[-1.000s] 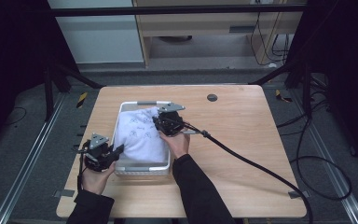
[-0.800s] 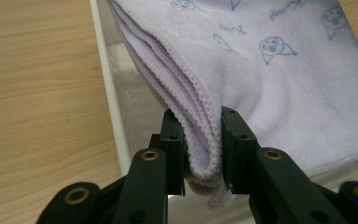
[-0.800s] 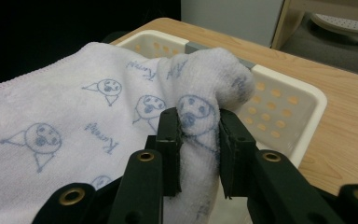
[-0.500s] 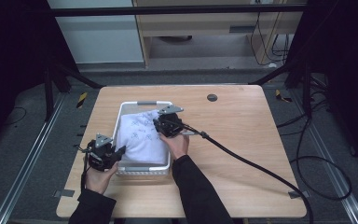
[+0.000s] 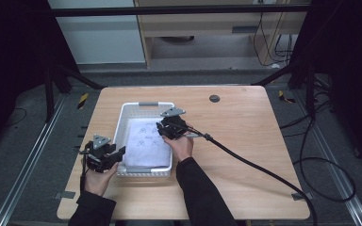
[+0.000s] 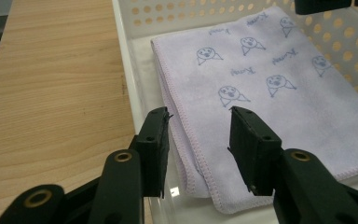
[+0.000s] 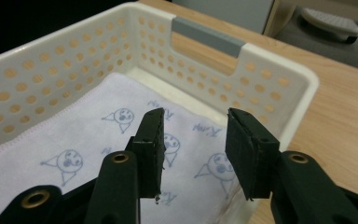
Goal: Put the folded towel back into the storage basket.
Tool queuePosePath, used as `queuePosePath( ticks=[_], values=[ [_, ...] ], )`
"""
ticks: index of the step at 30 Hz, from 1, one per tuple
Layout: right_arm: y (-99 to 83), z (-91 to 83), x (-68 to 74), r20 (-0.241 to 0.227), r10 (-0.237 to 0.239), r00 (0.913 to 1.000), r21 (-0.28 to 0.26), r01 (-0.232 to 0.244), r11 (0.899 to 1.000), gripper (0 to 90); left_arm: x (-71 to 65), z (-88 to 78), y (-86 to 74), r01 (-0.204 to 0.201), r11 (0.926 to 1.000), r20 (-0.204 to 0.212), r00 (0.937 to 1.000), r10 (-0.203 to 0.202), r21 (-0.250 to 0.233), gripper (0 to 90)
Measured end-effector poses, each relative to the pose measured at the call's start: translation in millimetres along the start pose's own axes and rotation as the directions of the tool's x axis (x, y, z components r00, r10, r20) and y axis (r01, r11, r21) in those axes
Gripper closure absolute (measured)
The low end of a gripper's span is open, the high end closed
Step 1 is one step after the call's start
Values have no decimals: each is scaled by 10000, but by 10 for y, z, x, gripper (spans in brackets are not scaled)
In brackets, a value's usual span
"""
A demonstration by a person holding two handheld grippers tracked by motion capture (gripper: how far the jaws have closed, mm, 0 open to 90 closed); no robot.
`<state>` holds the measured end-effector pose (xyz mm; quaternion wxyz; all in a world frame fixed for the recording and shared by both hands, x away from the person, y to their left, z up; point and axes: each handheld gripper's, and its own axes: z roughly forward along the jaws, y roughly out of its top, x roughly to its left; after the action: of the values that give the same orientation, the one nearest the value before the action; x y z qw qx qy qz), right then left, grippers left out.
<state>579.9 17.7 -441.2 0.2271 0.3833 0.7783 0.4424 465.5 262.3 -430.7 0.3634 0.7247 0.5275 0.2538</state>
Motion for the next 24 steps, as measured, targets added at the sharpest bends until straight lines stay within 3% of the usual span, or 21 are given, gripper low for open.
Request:
queuePosePath(
  ticks=[6,10,14,24],
  values=[
    [41,-155,-69,-23,-32,10000,-306,31,9995,460,22,-101,22,54,9990,52,10000,-52,-450,525],
    [10,-329,-165,39,11,10000,-451,-9,9990,338,76,-197,29,200,9958,303,9994,-173,-889,475],
    [-38,-491,-260,24,60,10000,-534,-59,9986,272,131,-252,22,224,9925,405,9990,-176,-1204,432],
    [-331,-944,-539,25,417,9991,-578,-414,9975,195,281,-353,-53,132,9915,236,9997,-102,-1297,317]
  ],
)
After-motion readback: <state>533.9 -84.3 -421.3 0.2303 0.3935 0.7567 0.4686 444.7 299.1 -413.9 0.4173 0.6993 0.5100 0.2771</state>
